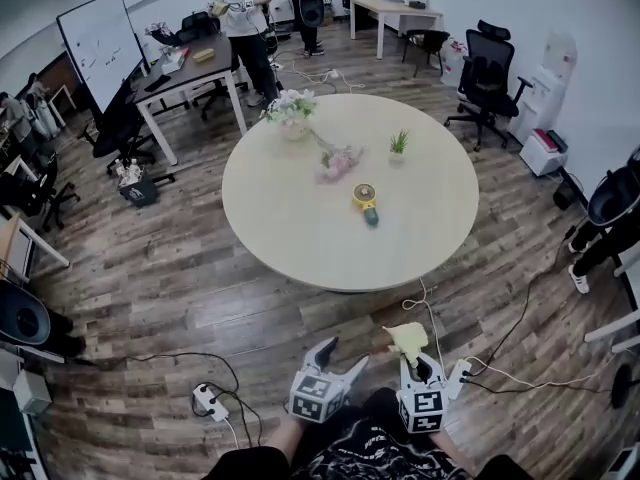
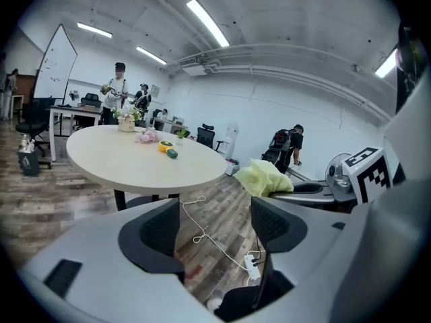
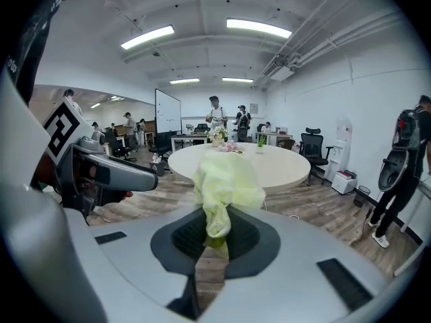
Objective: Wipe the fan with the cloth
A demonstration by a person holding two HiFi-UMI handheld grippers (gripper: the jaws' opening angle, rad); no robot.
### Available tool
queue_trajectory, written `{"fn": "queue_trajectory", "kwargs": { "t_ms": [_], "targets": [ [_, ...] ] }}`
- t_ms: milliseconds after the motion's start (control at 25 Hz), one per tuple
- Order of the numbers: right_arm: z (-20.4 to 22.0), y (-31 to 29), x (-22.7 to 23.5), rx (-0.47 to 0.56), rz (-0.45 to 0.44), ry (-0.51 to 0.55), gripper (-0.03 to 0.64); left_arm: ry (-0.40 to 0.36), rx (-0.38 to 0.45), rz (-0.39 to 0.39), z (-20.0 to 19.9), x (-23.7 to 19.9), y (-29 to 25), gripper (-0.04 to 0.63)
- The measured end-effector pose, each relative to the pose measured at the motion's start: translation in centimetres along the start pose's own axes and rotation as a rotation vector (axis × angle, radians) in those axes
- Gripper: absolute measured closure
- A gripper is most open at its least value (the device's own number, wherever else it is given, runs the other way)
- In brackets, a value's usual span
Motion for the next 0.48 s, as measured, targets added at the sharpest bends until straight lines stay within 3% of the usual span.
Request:
{"fn": "queue_trajectory", "kwargs": {
  "t_ms": [240, 480],
  "targets": [
    [-1.1, -3.2, 2.0, -0.024, -0.001, 0.001, 0.575, 0.023, -0.012, -0.072, -0.7, -2.3, -1.4, 0.244],
    [-4.0, -9.4, 6.0, -0.001, -0.039, -0.033, 0.575, 0.074, -0.022, -0.214, -2.9, -5.5, -4.6, 0.244]
  ]
}}
Point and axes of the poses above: the fingertips, and each gripper's own axes: y backward along the fingers, x to its right, z out of its underside, the point moved 8 cm from there along y, backward along the fingers, and after that the axes turned 8 degrees about -z, right-handed, at the moved point
